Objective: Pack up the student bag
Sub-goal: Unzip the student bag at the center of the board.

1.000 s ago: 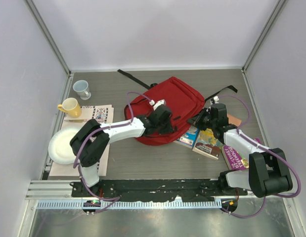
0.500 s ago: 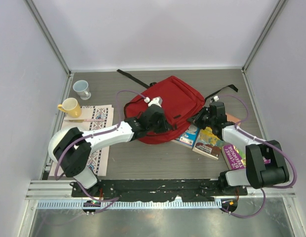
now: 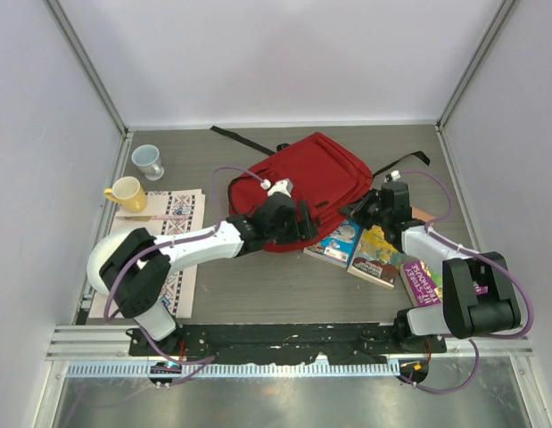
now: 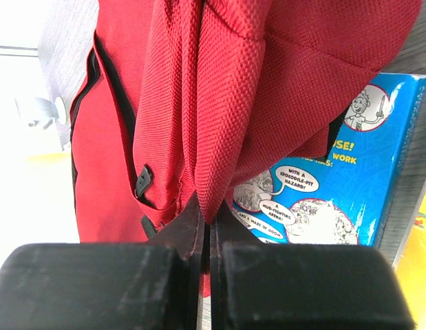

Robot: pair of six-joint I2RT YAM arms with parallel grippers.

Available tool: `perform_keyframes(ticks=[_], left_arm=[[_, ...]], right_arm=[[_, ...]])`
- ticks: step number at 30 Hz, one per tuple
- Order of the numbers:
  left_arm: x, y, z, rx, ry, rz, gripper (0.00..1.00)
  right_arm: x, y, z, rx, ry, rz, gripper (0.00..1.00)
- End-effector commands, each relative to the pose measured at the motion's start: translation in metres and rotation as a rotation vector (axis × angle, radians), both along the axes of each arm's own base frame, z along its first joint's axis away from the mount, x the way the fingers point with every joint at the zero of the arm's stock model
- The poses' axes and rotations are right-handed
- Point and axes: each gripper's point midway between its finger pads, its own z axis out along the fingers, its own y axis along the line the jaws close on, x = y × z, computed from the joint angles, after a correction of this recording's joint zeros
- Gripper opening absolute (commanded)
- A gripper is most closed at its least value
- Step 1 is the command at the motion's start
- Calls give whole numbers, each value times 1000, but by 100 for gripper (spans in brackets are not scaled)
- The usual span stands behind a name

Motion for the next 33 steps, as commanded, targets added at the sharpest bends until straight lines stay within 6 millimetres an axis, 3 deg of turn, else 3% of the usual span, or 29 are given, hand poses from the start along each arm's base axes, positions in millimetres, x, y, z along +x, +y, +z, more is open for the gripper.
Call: perform_keyframes(ticks=[1, 6, 11, 18, 28, 33], left_arm=[[22, -26, 20, -110, -41, 32, 72], [31, -36, 20, -133, -45, 39, 68], [44, -31, 19, -130, -58, 91, 62], [54, -25, 4, -108, -28, 126, 44], [57, -32, -7, -127, -8, 142, 43], [58, -38, -9, -151, 9, 137, 35]], right_arm=[[8, -1, 29, 10, -120, -4, 1], [0, 0, 26, 14, -115, 10, 1], [-6, 0, 23, 17, -111, 18, 1], [-8, 1, 23, 23, -112, 26, 1], [-9, 3, 28, 26, -125, 34, 1], [-9, 3, 27, 25, -122, 34, 1]])
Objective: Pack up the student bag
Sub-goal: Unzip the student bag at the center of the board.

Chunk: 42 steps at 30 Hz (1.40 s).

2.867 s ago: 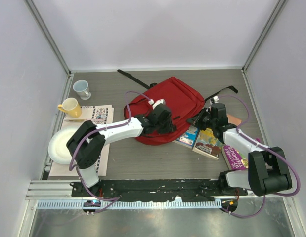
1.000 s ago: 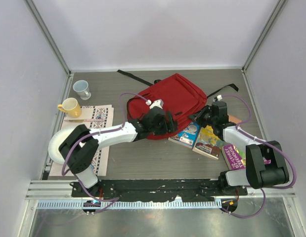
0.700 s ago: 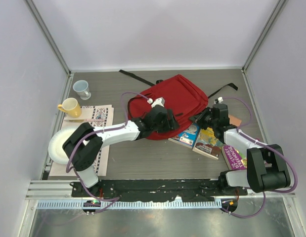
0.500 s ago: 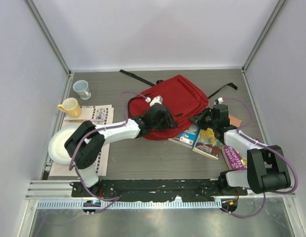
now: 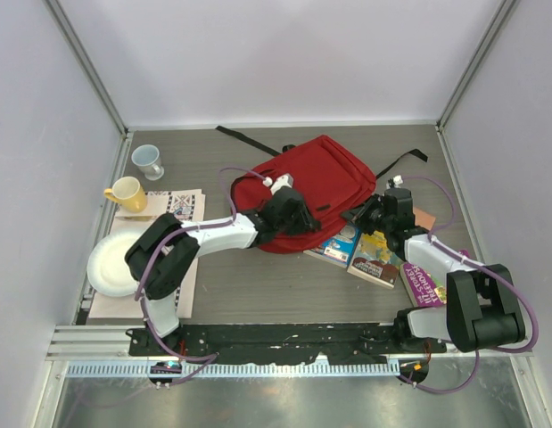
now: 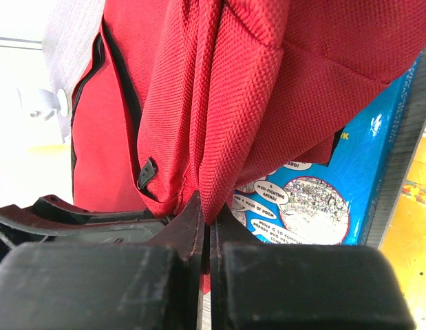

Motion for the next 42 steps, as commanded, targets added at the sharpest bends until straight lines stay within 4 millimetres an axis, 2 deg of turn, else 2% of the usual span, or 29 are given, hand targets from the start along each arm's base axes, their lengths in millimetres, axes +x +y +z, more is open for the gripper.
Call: perform_keyframes(ticks=[1, 4, 7, 10, 11, 18, 19, 21, 22, 28, 30, 38, 42], left_arm=[[12, -17, 19, -85, -36, 10, 33], [12, -18, 15, -93, -22, 16, 31], [10, -20, 14, -107, -16, 10, 24], [8, -21, 15, -120, -14, 4, 8], [7, -21, 14, -124, -10, -2, 0], [2, -21, 22, -137, -38, -41, 0], [1, -19, 30, -135, -57, -52, 0], [-4, -12, 32, -113, -66, -62, 0], [-5, -8, 41, -108, -91, -68, 0], [-23, 27, 44, -27, -106, -59, 0], [-27, 39, 45, -6, -114, -41, 0], [-31, 51, 45, 25, -121, -31, 0], [-33, 65, 42, 96, -118, -13, 0]], right_arm=[[7, 4, 26, 22, -99, 20, 1], [8, 4, 28, 23, -102, 18, 1], [7, 3, 26, 19, -99, 17, 1], [7, 3, 25, 17, -96, 16, 1], [8, 2, 25, 15, -94, 12, 1], [15, -3, 26, -13, -93, -13, 1], [16, -3, 25, -17, -89, -16, 1], [22, -8, 26, -25, -90, -35, 1], [25, -11, 23, -29, -79, -47, 1], [48, -34, 31, -2, -111, -133, 1], [55, -36, 35, 21, -124, -140, 1], [67, -42, 36, 28, -141, -158, 1], [70, -46, 34, 35, -137, -157, 1]])
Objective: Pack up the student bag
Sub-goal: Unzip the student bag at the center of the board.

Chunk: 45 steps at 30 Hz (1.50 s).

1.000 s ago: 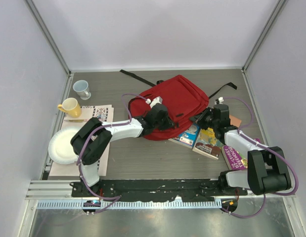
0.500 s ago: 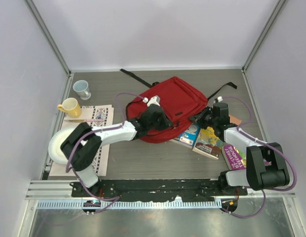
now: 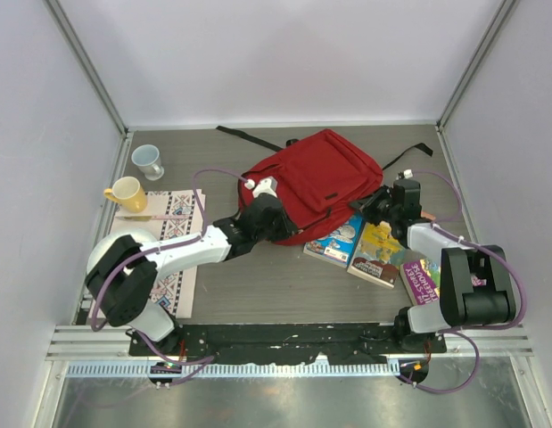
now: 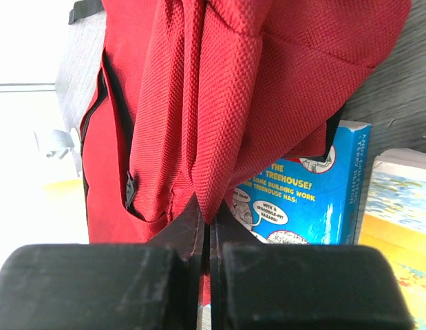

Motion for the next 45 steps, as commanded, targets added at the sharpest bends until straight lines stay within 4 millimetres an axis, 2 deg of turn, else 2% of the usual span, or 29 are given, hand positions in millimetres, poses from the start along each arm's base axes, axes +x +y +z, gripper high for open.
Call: perform_keyframes(ticks=[1, 3, 4, 5, 7, 12, 13, 14, 19, 23, 24, 26, 30, 33, 34, 35, 38, 41, 45], left_arm=[[-3, 21, 9, 82, -35, 16, 0], [-3, 22, 13, 84, -45, 10, 0], [-4, 19, 15, 78, -47, -1, 0], [-3, 17, 16, 73, -49, -11, 0], [-5, 11, 17, 54, -43, -32, 0], [-1, -1, 17, 31, -36, -50, 0], [-1, -1, 18, 28, -39, -49, 0], [0, -1, 21, 24, -44, -48, 0], [1, 1, 29, 28, -65, -42, 0], [2, 1, 31, 29, -70, -41, 0], [3, 1, 33, 27, -73, -39, 0], [2, 0, 33, 22, -74, -44, 0], [2, -3, 37, 3, -80, -50, 0], [2, -4, 38, 2, -81, -57, 0], [3, -5, 39, -1, -85, -55, 0], [3, -5, 38, -1, -81, -58, 0], [4, -8, 42, -13, -84, -61, 0], [3, -11, 44, -20, -86, -69, 0], [3, -12, 46, -23, -87, -77, 0]], right_arm=[[38, -27, 33, -8, -140, -83, 1], [40, -23, 37, -3, -142, -42, 4], [39, -21, 36, -7, -137, -20, 25], [38, -19, 38, 1, -135, -10, 37], [33, -15, 43, 24, -141, 7, 51], [13, -18, 37, -14, -72, 15, 65], [11, -22, 35, -32, -50, -5, 79], [4, -21, 32, -31, -21, -4, 83], [-9, -13, 38, 50, 15, 2, 85], [-17, -24, 49, -29, 43, -33, 86], [-15, -36, 50, -87, 42, -86, 86], [-15, -43, 63, -145, 23, -79, 87], [-19, -11, 82, -49, -31, 94, 87], [-31, 23, 86, 35, -45, 158, 87], [-32, 27, 84, 17, -43, 147, 87], [-42, 48, 81, 23, -19, 185, 87], [-55, 72, 67, 61, 28, 200, 87], [-67, 91, 53, 148, 94, 180, 84], [-73, 97, 37, 137, 152, 146, 81]])
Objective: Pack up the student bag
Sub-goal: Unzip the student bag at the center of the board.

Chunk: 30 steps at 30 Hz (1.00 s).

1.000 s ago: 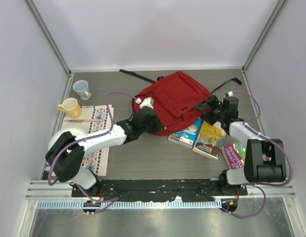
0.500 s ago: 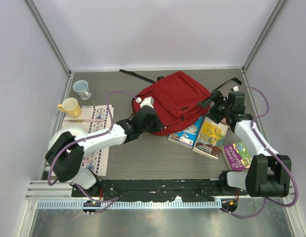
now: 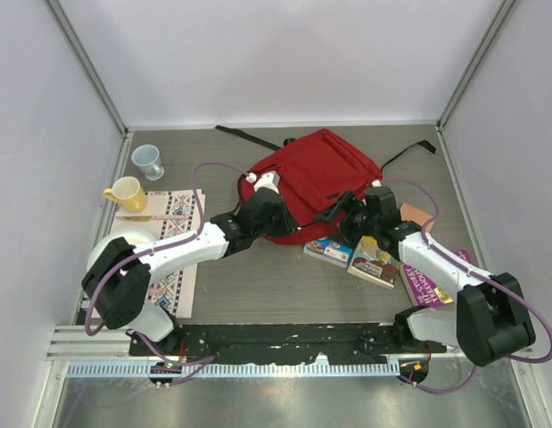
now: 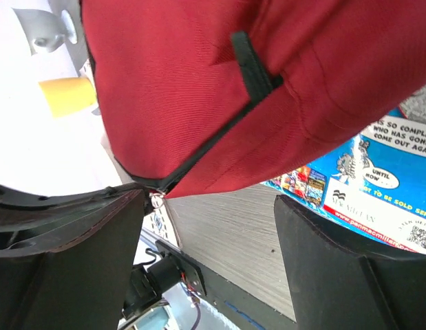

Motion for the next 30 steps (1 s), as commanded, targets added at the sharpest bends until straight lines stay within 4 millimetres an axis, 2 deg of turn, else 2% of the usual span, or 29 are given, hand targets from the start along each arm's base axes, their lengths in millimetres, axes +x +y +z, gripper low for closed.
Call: perform_keyframes(ticks=[1, 6, 8, 14, 15, 17, 18, 20, 21, 25, 28, 30], left_arm=[[5, -14, 31, -65, -57, -33, 0], [3, -14, 27, -63, -44, -39, 0], [2, -14, 26, -66, -41, -40, 0], [-1, -13, 27, -67, -44, -55, 0], [-2, -13, 26, -67, -44, -57, 0], [-2, -12, 25, -64, -44, -60, 0], [-3, -12, 23, -60, -40, -62, 0], [-5, -10, 21, -55, -39, -65, 0], [-6, -8, 20, -51, -38, -61, 0], [-10, 7, 10, -10, -32, -34, 0], [-14, 23, 1, 41, -28, -6, 0], [-19, 35, -8, 83, -16, 3, 0]], right_arm=[[10, 7, 4, 46, 12, -95, 79], [17, 13, -5, 55, 35, -101, 75], [25, 17, -3, 82, 18, -107, 73], [40, 17, -5, 58, -2, -131, 58], [41, 16, -4, 56, -6, -133, 49], [43, 17, -6, 52, -11, -131, 39], [43, 16, -7, 41, -16, -125, 27], [43, 15, -9, 26, -21, -119, 16], [44, 14, -11, 12, -24, -114, 2], [50, 7, -5, -79, -79, -93, 1], [52, -7, -7, -195, -114, -71, 1], [59, -15, 0, -256, -153, -74, 1]])
